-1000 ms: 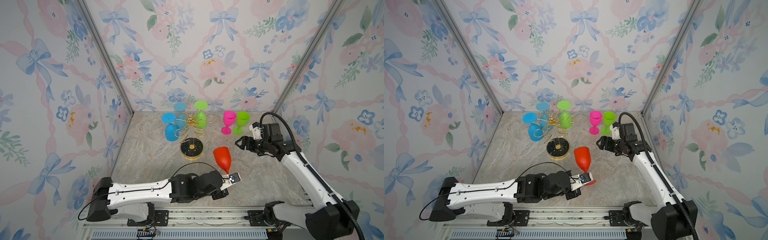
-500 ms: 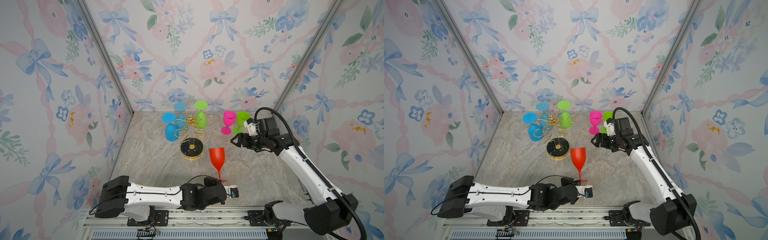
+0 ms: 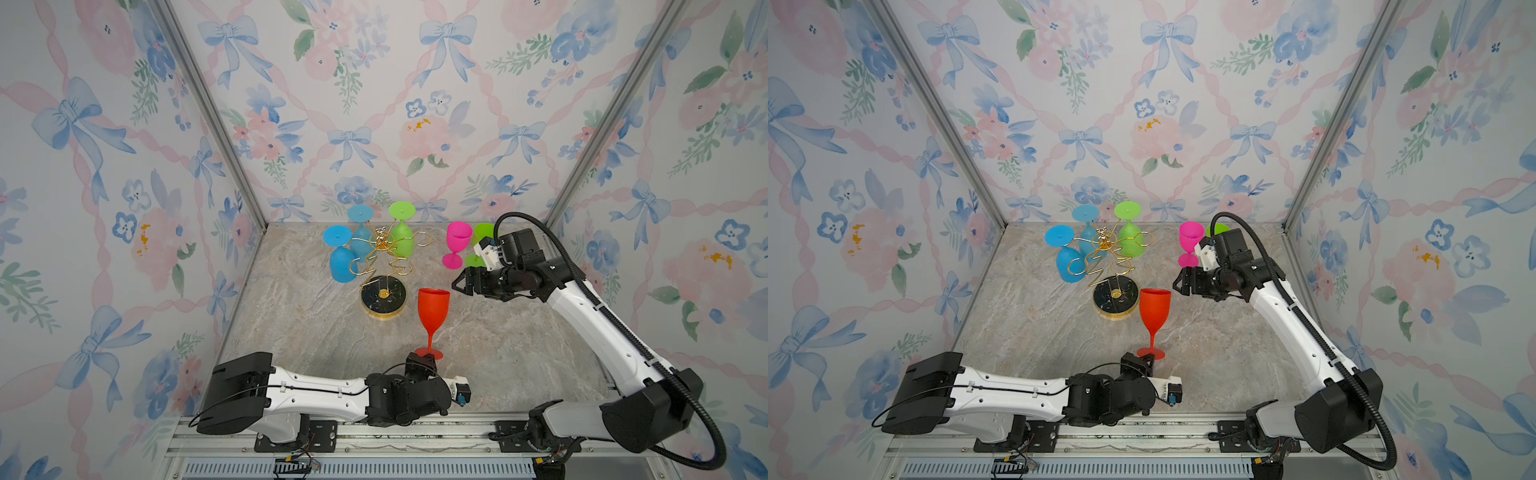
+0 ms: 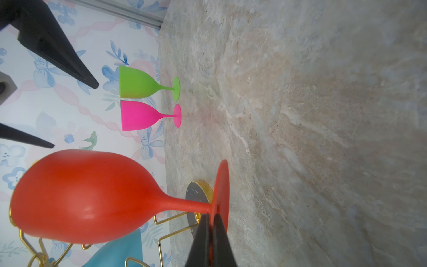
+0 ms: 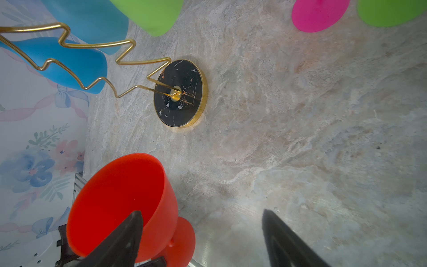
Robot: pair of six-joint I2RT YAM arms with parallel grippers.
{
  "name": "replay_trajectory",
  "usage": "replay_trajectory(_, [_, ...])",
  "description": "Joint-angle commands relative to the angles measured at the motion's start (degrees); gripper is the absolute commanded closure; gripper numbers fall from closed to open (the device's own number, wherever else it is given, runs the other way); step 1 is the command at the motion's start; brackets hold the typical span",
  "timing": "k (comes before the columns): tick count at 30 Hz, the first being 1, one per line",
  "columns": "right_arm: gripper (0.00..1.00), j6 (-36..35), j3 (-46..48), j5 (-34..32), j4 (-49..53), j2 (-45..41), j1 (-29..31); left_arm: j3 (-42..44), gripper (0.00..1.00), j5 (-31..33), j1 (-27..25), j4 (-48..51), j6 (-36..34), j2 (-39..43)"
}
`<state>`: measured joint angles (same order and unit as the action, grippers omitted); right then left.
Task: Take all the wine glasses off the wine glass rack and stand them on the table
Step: 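Close the right gripper on the red glass's bowl rim while the left holds the foot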
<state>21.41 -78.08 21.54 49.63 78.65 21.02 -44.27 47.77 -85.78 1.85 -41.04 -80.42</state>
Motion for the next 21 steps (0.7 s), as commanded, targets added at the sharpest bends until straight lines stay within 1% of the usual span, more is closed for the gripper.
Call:
replay_trajectory(1, [0.18, -1.11, -3.12, 2.21, 2.46, 1.44, 1.02, 2.68, 1.00, 5.60, -0.62, -3.07, -6.33, -1.26])
replay_trajectory(6, [0.20, -1.53, -5.58, 4.36, 4.64, 3.32, 1.55, 8.45, 1.00, 10.67, -0.71, -9.83, -13.67, -1.48])
replay_trajectory(10, [0.23, -1.55, -6.38, 5.92, 5.48, 4.01, 2.04, 10.74, 1.00, 12.49, -0.66, -14.98, -17.64, -0.62])
replay_trajectory(13, [0.27, -1.50, -6.26, 6.94, 5.53, 4.53, 3.05, 13.21, 1.00, 13.85, -0.66, -21.80, -22.97, 0.00])
replay_trajectory(14, [0.27, -1.61, -6.37, 6.94, 5.57, 4.66, 3.57, 13.60, 1.00, 13.75, -0.64, -22.19, -23.98, 0.26])
replay_trajectory(21, [0.32, -1.68, -6.66, 7.81, 5.83, 6.10, 6.88, 15.25, 1.00, 14.53, -0.68, -22.79, -24.72, 0.66])
